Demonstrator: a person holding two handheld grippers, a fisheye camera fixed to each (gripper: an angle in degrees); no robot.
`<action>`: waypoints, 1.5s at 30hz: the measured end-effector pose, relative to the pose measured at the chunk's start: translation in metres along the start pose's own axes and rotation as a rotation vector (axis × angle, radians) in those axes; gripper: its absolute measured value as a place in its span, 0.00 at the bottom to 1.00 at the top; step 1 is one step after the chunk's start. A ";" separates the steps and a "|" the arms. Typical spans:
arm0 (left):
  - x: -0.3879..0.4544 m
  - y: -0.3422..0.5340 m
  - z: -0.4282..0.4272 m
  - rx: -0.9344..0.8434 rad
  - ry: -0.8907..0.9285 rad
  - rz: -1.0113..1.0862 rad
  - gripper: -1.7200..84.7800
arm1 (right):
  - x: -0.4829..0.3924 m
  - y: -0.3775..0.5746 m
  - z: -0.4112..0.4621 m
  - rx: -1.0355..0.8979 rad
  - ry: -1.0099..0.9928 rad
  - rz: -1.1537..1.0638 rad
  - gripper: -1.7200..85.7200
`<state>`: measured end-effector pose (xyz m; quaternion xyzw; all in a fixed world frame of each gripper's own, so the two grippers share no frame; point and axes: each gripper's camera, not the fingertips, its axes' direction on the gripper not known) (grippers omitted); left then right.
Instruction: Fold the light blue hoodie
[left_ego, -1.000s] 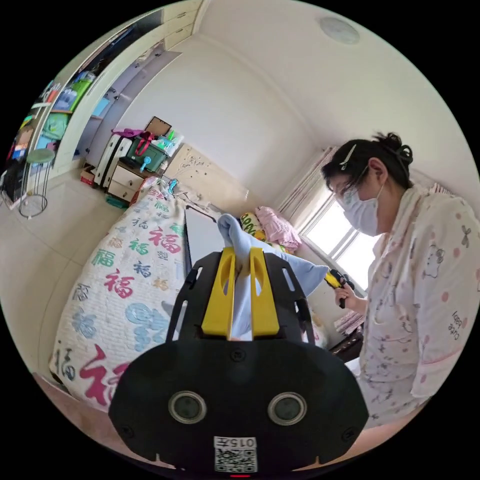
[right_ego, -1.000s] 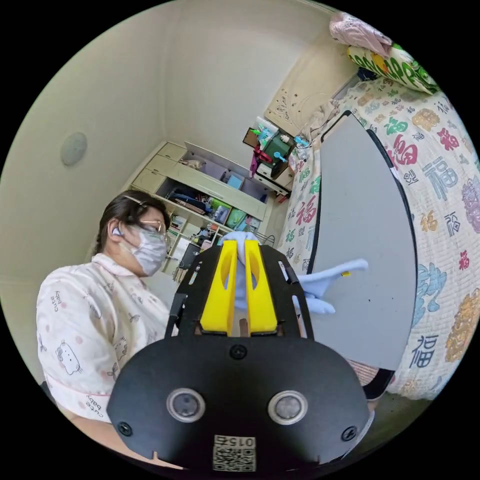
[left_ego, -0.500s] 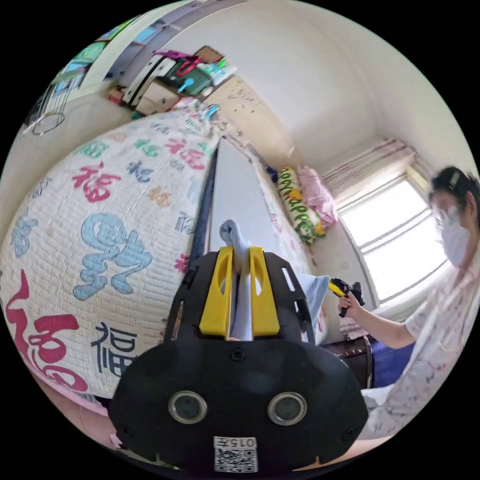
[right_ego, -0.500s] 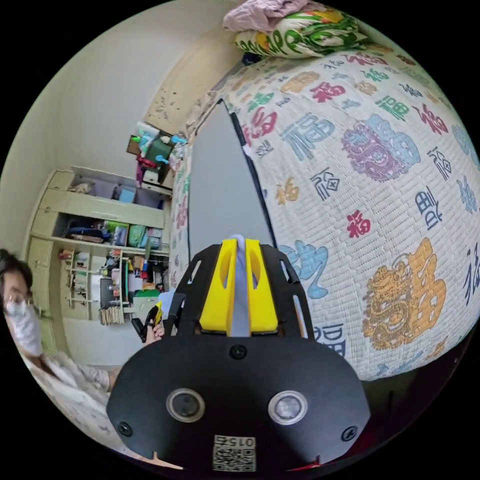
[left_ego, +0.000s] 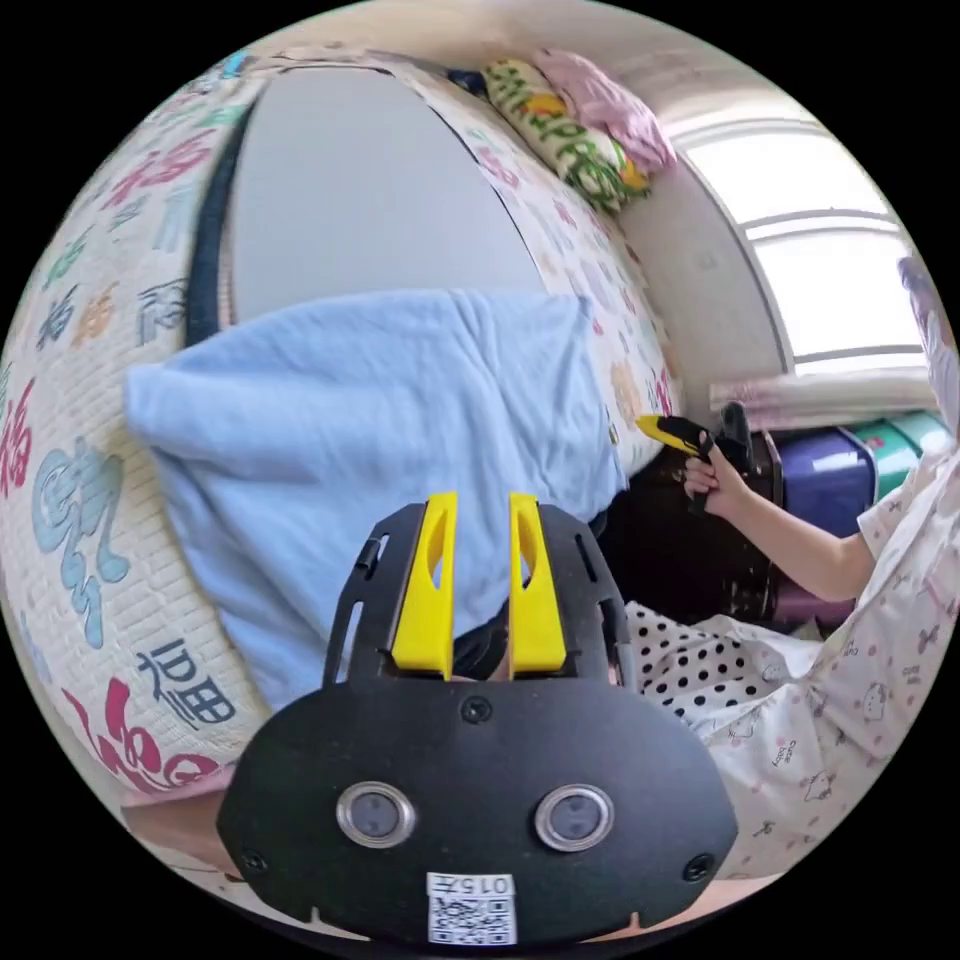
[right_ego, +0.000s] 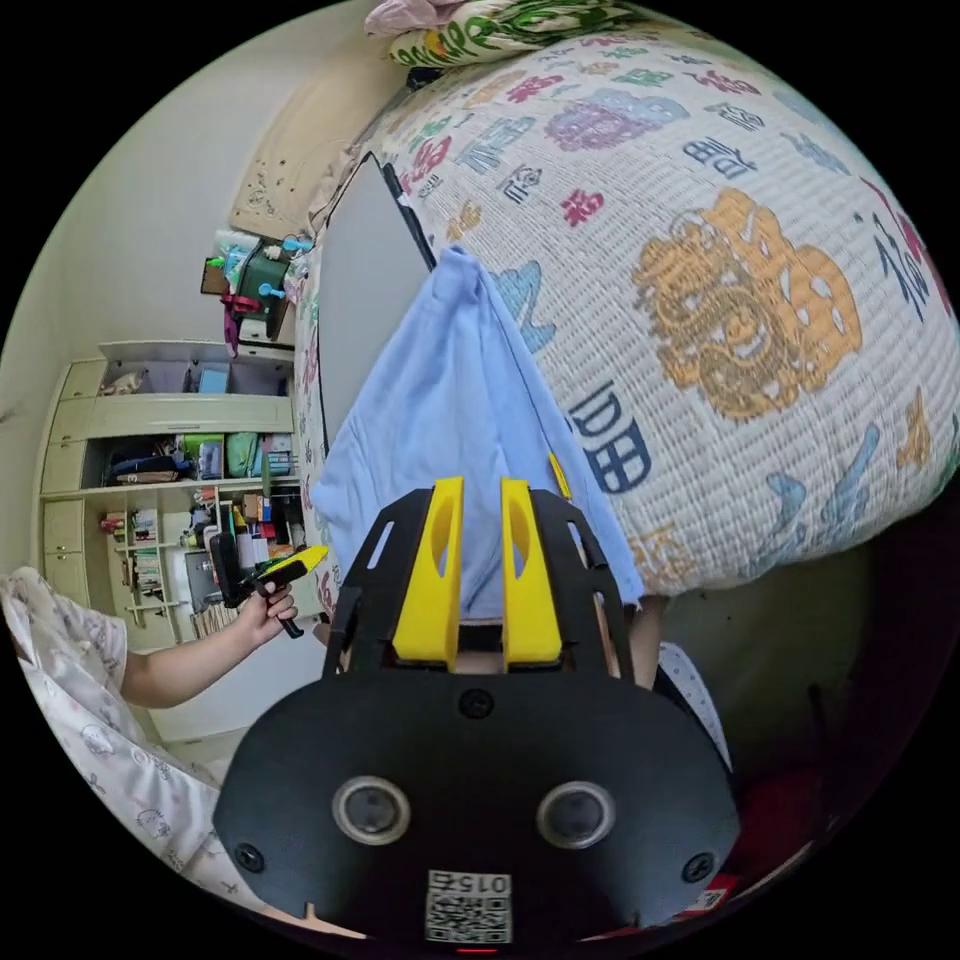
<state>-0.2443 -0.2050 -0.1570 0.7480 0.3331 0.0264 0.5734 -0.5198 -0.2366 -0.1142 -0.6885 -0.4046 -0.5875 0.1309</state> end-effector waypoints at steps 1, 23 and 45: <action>0.008 0.017 0.029 -0.062 0.007 0.035 0.12 | -0.004 0.014 0.005 0.001 0.001 0.041 0.10; -0.023 0.398 0.273 -0.539 -0.167 0.518 0.09 | -0.140 0.044 0.097 0.044 0.233 0.020 0.10; -0.052 0.617 0.327 -0.517 -0.432 0.643 0.12 | -0.171 0.035 0.125 0.075 0.362 0.024 0.03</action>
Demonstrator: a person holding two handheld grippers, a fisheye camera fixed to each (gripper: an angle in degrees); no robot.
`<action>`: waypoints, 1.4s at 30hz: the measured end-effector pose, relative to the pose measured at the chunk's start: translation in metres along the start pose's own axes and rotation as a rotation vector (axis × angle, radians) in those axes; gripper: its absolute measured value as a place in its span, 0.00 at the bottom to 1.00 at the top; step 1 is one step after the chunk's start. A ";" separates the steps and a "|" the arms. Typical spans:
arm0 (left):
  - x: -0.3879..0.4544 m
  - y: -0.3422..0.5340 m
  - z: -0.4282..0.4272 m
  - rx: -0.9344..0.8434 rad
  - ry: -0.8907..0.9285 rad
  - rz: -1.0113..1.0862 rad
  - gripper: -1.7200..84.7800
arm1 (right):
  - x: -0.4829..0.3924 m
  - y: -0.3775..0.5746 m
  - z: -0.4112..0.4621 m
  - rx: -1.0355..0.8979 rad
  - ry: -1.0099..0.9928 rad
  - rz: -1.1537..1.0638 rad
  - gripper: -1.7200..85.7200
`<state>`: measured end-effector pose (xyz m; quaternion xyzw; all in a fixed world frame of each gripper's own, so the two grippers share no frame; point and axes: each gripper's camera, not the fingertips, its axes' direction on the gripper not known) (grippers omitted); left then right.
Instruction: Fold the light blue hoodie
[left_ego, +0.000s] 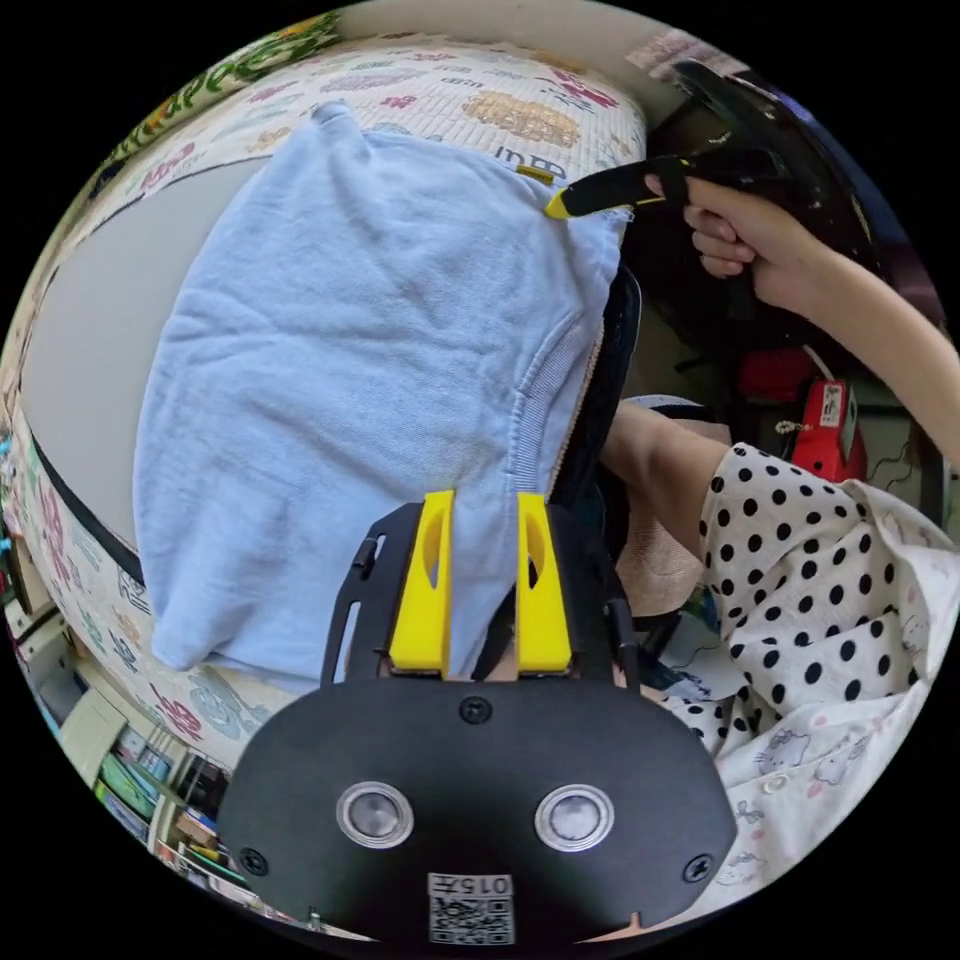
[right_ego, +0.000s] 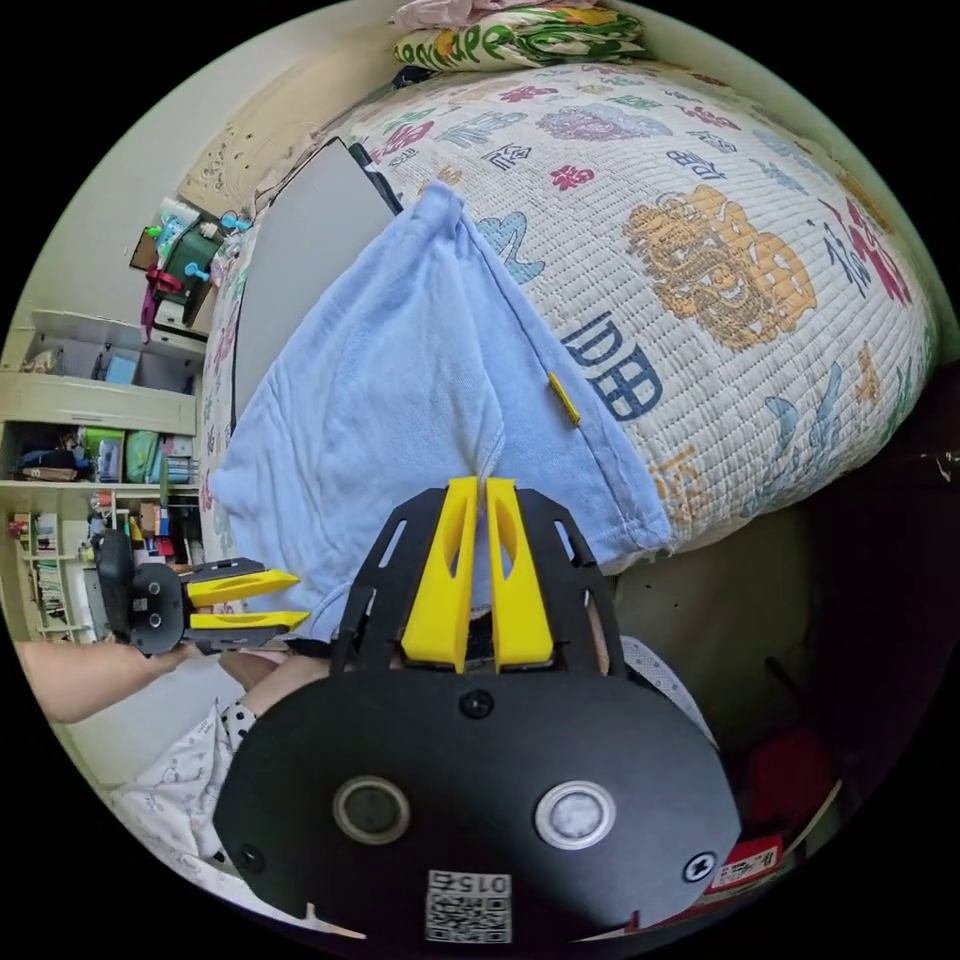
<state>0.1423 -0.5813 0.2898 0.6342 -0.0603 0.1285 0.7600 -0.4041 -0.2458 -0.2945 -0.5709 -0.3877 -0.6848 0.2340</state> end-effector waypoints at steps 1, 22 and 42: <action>-0.002 -0.001 -0.001 -0.015 0.035 -0.024 0.12 | 0.007 -0.004 -0.003 -0.012 -0.044 0.009 0.03; 0.041 0.035 -0.009 0.099 -0.186 -0.046 0.15 | 0.054 -0.104 -0.023 -0.280 -0.344 -0.045 0.02; -0.361 -0.049 -0.382 0.665 -0.006 -0.445 0.06 | 0.019 -0.270 -0.038 -0.194 -0.422 -0.278 0.04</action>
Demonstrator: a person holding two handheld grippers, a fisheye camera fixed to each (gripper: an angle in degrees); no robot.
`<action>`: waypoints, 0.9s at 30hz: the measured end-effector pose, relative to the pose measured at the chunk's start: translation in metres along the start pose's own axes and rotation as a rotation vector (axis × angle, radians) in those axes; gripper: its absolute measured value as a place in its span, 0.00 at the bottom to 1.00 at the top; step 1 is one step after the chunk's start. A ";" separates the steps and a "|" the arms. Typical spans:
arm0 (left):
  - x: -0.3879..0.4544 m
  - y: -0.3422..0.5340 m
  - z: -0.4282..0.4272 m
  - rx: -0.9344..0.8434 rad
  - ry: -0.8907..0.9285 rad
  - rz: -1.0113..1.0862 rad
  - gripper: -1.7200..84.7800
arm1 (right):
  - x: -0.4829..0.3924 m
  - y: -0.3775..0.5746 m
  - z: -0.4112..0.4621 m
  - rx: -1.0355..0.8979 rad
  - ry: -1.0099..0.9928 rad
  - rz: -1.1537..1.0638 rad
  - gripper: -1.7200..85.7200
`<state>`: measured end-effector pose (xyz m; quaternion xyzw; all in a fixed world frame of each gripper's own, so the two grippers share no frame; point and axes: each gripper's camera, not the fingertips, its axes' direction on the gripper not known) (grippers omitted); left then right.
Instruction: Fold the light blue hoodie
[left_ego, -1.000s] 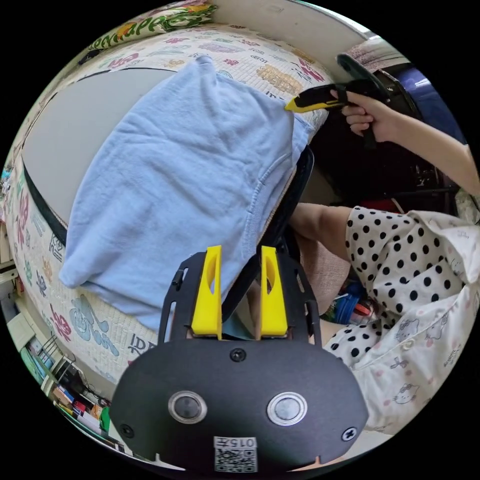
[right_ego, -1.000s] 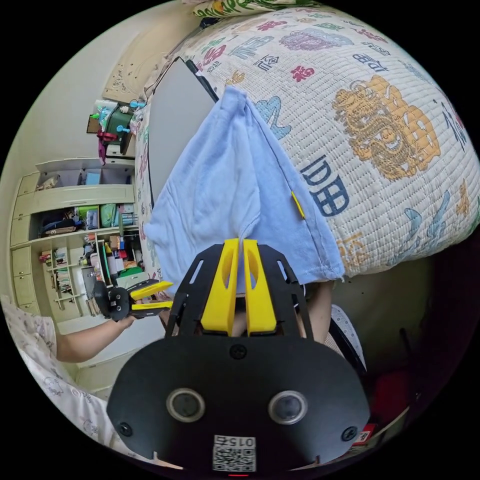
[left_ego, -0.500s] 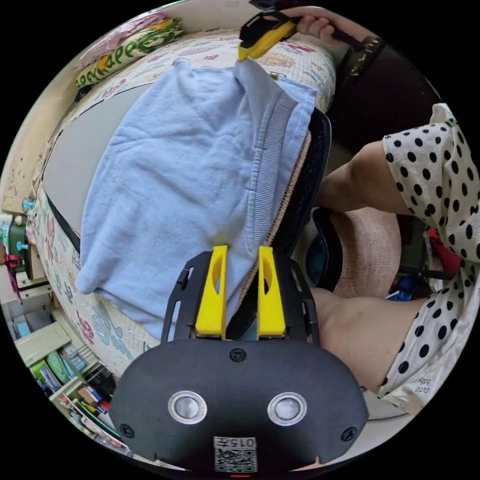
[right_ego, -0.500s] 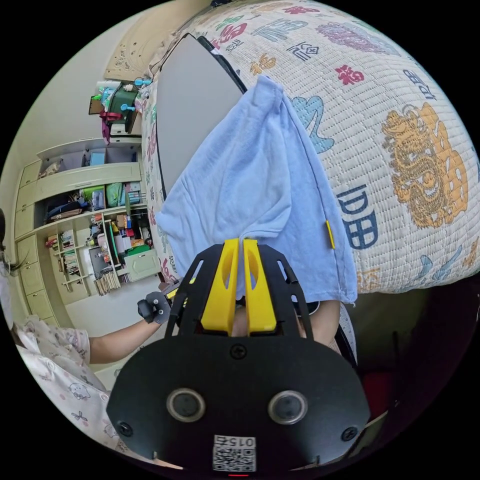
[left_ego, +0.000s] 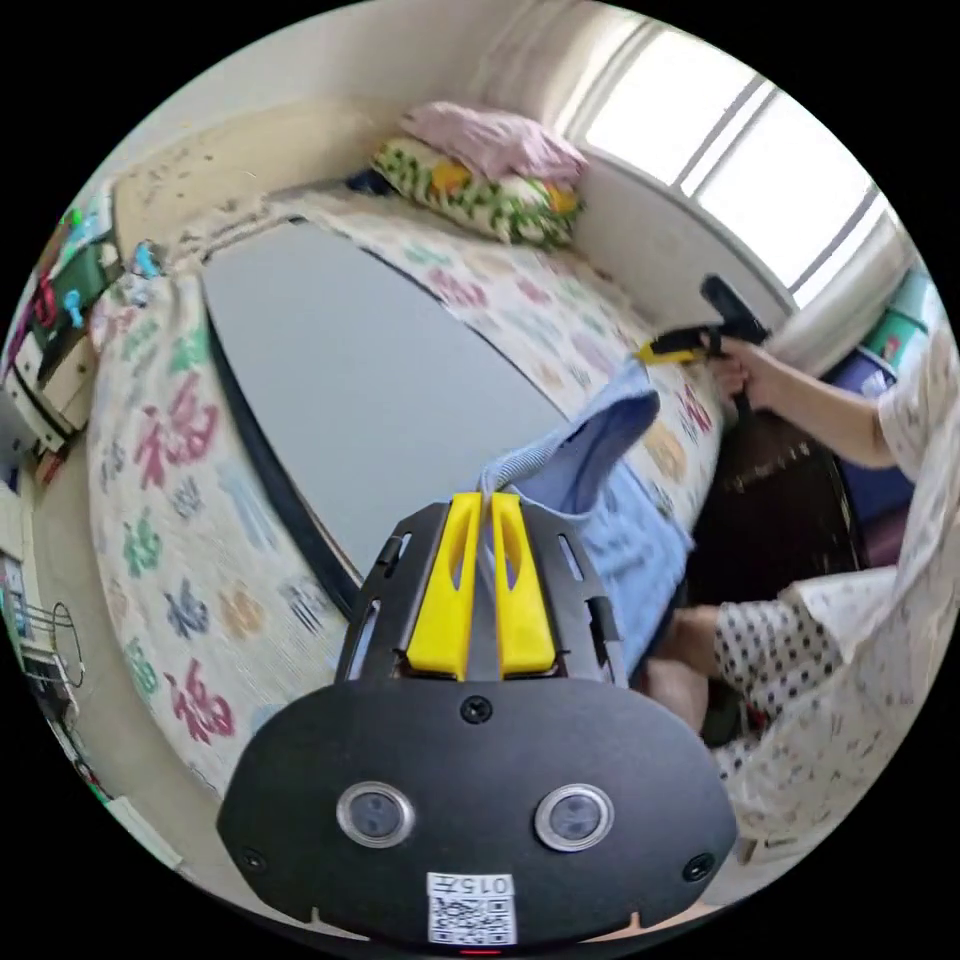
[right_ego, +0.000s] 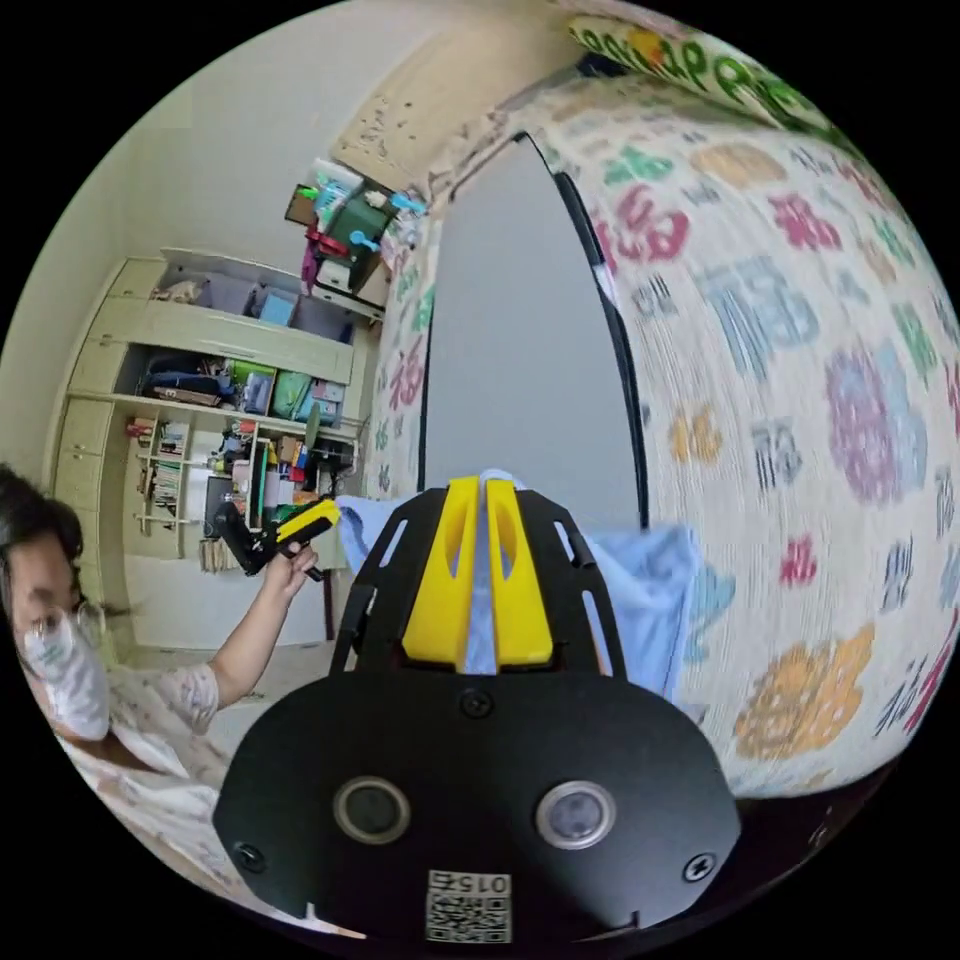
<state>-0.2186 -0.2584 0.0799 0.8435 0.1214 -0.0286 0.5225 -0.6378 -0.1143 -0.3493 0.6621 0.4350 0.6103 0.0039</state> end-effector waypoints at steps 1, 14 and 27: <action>-0.042 -0.052 -0.013 0.109 -0.061 -0.067 0.07 | -0.017 -0.043 0.004 0.069 0.022 -0.072 0.05; -0.021 -0.093 0.029 0.159 0.110 -0.313 0.12 | 0.060 0.067 0.136 -0.197 0.230 -0.305 0.14; 0.130 -0.215 0.132 -0.016 0.291 -0.223 0.19 | 0.207 0.171 0.159 -0.383 0.192 -0.136 0.04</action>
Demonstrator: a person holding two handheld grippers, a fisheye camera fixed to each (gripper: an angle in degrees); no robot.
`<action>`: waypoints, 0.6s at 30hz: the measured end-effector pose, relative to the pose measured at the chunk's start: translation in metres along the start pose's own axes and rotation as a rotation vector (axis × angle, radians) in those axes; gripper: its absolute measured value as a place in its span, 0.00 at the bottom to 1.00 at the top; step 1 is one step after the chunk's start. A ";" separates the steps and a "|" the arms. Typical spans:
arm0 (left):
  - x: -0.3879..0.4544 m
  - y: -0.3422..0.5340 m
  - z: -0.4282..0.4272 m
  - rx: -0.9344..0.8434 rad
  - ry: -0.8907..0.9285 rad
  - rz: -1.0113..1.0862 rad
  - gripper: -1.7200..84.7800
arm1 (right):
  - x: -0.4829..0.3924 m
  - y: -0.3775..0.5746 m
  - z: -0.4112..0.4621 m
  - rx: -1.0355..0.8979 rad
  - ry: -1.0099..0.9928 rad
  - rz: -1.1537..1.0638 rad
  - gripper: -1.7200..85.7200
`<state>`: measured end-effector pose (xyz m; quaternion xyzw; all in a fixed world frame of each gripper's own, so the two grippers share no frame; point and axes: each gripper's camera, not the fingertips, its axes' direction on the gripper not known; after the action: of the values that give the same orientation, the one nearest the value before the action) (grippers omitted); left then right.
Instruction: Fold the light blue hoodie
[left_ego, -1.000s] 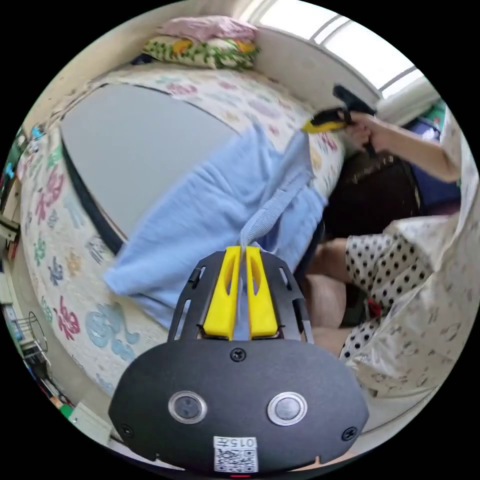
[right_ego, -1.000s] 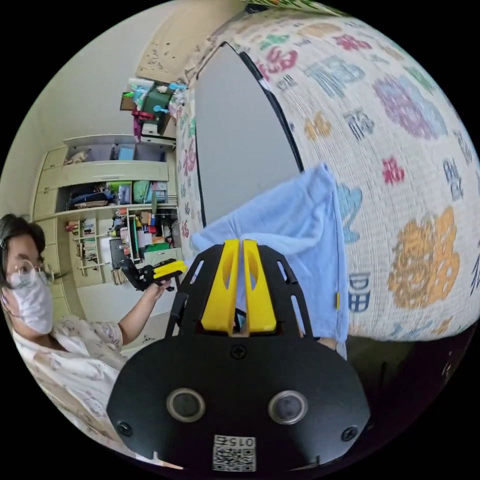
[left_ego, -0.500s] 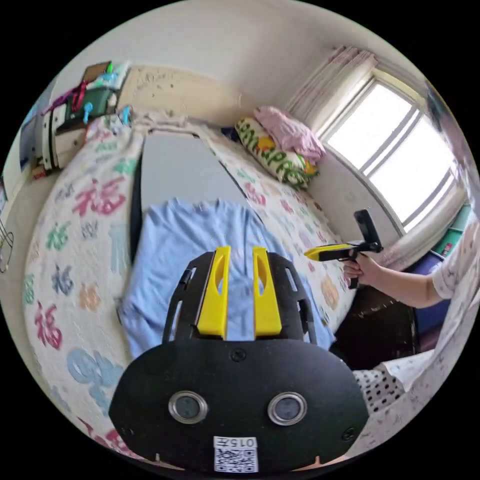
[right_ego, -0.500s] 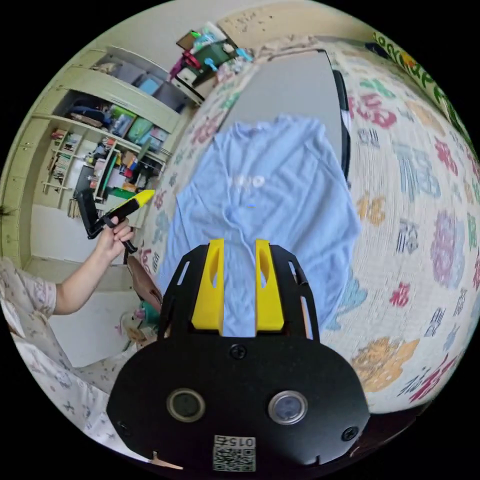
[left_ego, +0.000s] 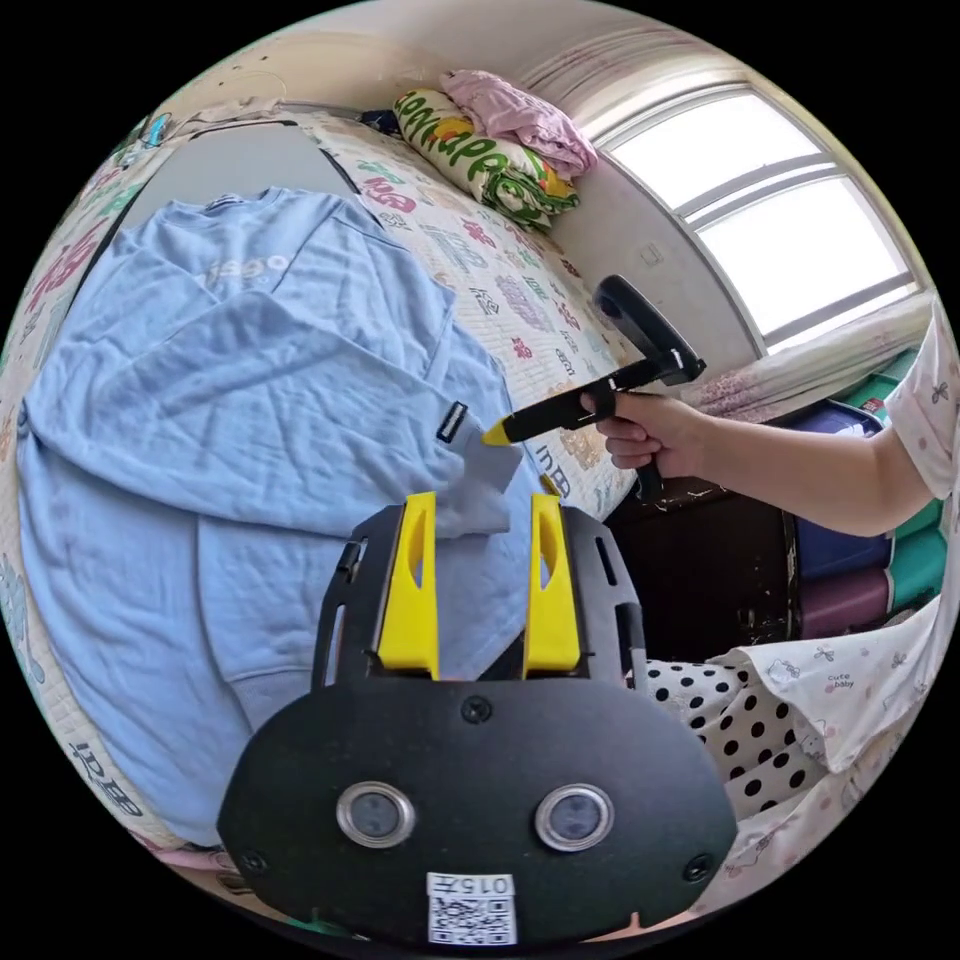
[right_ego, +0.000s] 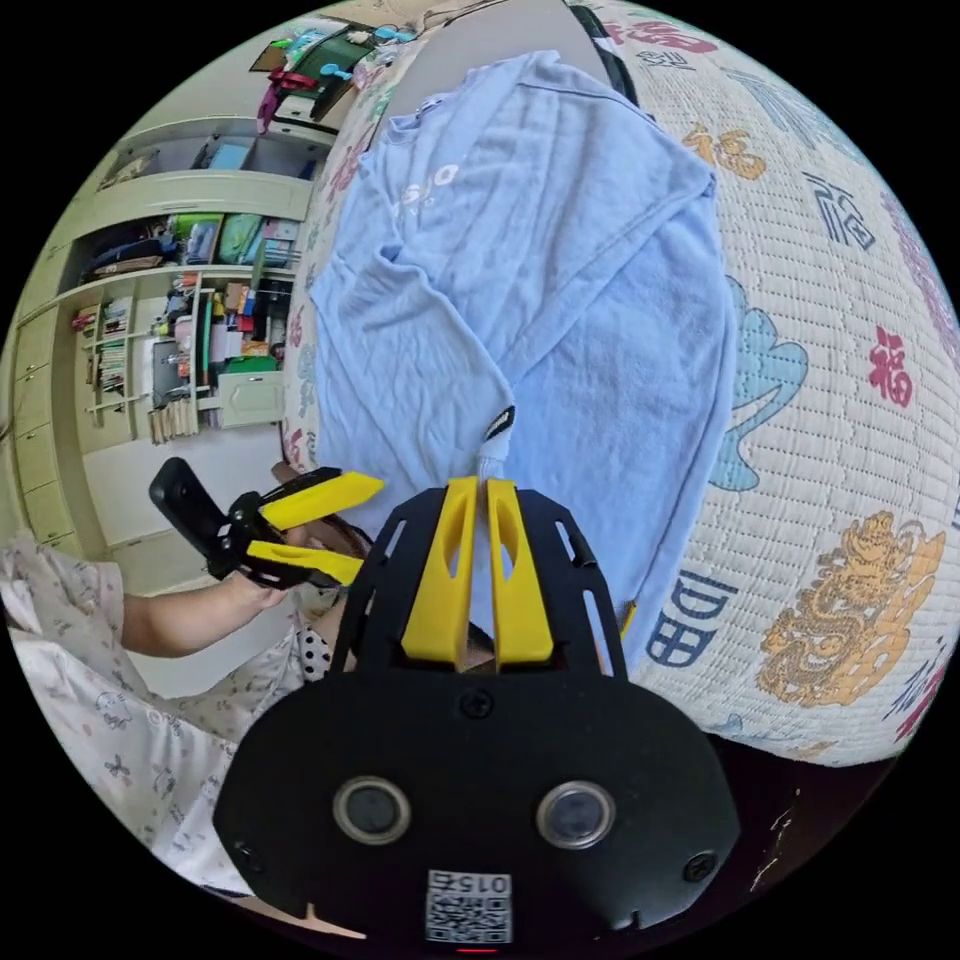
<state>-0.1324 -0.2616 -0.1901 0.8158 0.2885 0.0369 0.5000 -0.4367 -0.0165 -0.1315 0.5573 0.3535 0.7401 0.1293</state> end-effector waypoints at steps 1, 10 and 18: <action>0.009 -0.016 0.000 0.014 -0.006 0.008 0.22 | 0.001 0.004 -0.005 -0.003 -0.061 -0.022 0.04; 0.003 -0.108 -0.047 0.181 -0.169 -0.244 0.19 | -0.041 0.011 0.024 0.026 -0.524 -0.151 0.03; -0.092 -0.111 -0.147 0.253 -0.172 -0.378 0.04 | -0.081 0.061 0.054 0.116 -0.264 -0.420 0.10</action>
<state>-0.3087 -0.1547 -0.1892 0.8035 0.3949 -0.1633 0.4144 -0.3471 -0.0868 -0.1433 0.5700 0.4833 0.5963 0.2931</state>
